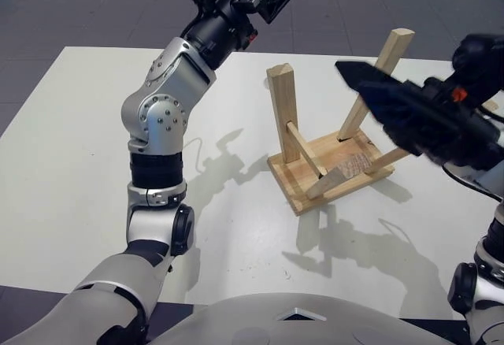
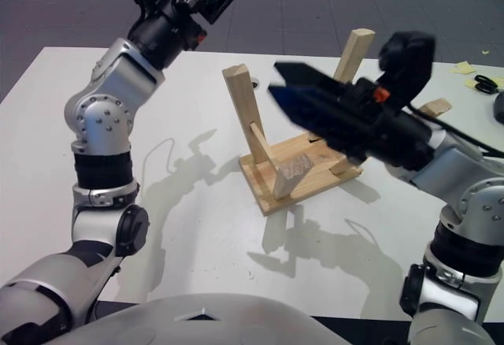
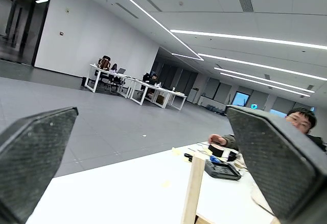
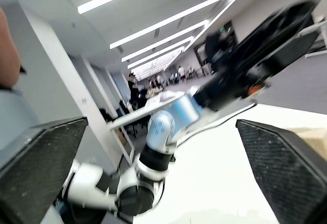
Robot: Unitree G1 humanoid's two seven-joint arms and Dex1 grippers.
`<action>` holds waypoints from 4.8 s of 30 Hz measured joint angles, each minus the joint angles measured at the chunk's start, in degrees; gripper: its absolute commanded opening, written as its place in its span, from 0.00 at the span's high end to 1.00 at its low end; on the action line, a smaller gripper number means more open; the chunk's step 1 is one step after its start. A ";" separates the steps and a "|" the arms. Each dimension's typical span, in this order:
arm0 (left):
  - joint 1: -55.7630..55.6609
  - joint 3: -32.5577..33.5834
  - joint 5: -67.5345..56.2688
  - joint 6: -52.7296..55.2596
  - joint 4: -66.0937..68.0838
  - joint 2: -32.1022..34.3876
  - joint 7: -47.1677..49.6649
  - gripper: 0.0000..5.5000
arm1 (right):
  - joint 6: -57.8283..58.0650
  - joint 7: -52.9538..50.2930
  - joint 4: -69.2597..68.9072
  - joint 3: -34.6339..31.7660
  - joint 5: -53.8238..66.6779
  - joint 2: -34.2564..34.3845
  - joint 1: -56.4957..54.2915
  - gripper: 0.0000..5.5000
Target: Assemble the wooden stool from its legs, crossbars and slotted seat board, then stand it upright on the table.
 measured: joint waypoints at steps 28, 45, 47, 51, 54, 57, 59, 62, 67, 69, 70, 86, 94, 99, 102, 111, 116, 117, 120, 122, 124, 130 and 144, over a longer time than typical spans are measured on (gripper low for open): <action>-0.23 -6.25 5.09 -3.92 10.42 -5.13 -10.73 0.07 | -8.13 2.75 -4.88 11.22 -2.76 -2.62 1.36 0.02; -1.82 6.89 1.78 -2.19 -0.73 -1.98 2.60 0.02 | -21.80 -14.91 8.95 5.44 3.62 4.23 -8.38 0.02; -1.15 8.50 2.13 -2.51 -3.16 -0.89 4.55 0.02 | -25.07 -20.12 13.50 3.48 -2.03 4.58 -12.54 0.02; 2.57 9.58 2.39 -2.59 -7.11 0.33 6.58 0.02 | -29.31 -26.59 22.27 3.95 -20.41 3.15 -14.27 0.02; 7.20 9.22 2.80 -2.23 -10.20 0.27 7.87 0.02 | -33.79 -31.39 30.04 4.25 -35.56 1.74 -15.54 0.02; 14.35 7.08 2.82 0.05 -14.86 -0.21 9.38 0.02 | -41.80 -34.71 39.34 2.80 -50.93 0.11 -18.94 0.02; 18.15 5.81 2.67 1.21 -16.90 -1.10 10.14 0.02 | -46.18 -35.41 43.31 0.69 -56.31 -0.49 -20.65 0.02; 21.87 3.59 2.07 2.04 -19.13 -2.94 10.80 0.02 | -49.80 -36.14 49.02 -2.66 -61.53 -1.05 -22.31 0.02; 23.11 1.36 2.17 2.36 -20.37 -3.39 10.91 0.02 | -50.33 -34.04 57.23 -3.68 -68.43 -1.71 -22.41 0.02; 23.11 1.27 2.15 2.35 -20.44 -3.39 11.02 0.02 | -47.32 -31.54 57.30 -2.79 -69.68 -1.77 -21.29 0.02; 23.11 1.35 2.11 2.35 -20.54 -3.34 11.05 0.02 | -44.95 -30.12 56.35 -2.05 -69.96 -1.58 -20.10 0.02; 21.53 11.21 3.45 -1.07 -16.37 6.44 11.08 0.02 | -10.18 -22.12 18.42 7.97 -64.96 9.22 -8.30 0.02; 25.37 10.14 3.58 -0.95 -19.13 7.14 11.11 0.02 | -10.99 -21.44 11.66 3.04 -60.85 15.30 -4.71 0.02; 25.14 13.63 7.85 -2.64 -18.33 13.93 11.03 0.02 | -16.37 -20.86 19.76 -8.03 -55.31 15.88 -12.25 0.02; 29.98 15.21 5.30 -0.23 -21.81 20.93 2.89 0.02 | -18.77 -13.45 27.68 -10.21 -56.15 10.45 -11.93 0.02; 56.16 19.44 -6.08 13.01 -23.08 46.42 -39.04 0.02 | -19.62 25.43 39.03 -10.75 -57.13 -8.97 8.08 0.02; 50.98 5.86 -6.12 13.71 -27.05 49.14 -45.59 0.02 | -19.04 39.24 30.56 0.44 -59.02 -13.37 15.91 0.02; 49.22 3.16 -5.08 13.54 -27.19 48.93 -45.60 0.02 | -19.72 40.11 29.14 2.81 -60.39 -13.39 16.72 0.02; 44.75 -3.74 -2.41 12.63 -28.25 46.87 -45.23 0.02 | -22.74 40.50 25.40 8.85 -63.45 -11.96 17.55 0.02; 42.52 -6.77 -1.10 12.04 -28.54 44.77 -43.93 0.02 | -25.05 39.48 24.65 10.92 -65.02 -9.77 17.26 0.02; 39.91 -8.91 0.31 11.12 -29.00 41.76 -41.13 0.02 | -29.63 35.52 24.63 12.70 -68.79 -6.57 16.25 0.02; 36.68 -10.50 0.65 10.69 -31.52 31.63 -30.02 0.02 | -40.14 26.06 28.22 13.97 -75.54 1.08 14.51 0.02; 34.52 -10.98 12.31 4.28 -23.69 19.50 -10.92 0.02 | -31.92 28.17 16.23 16.62 -69.99 2.42 22.49 0.02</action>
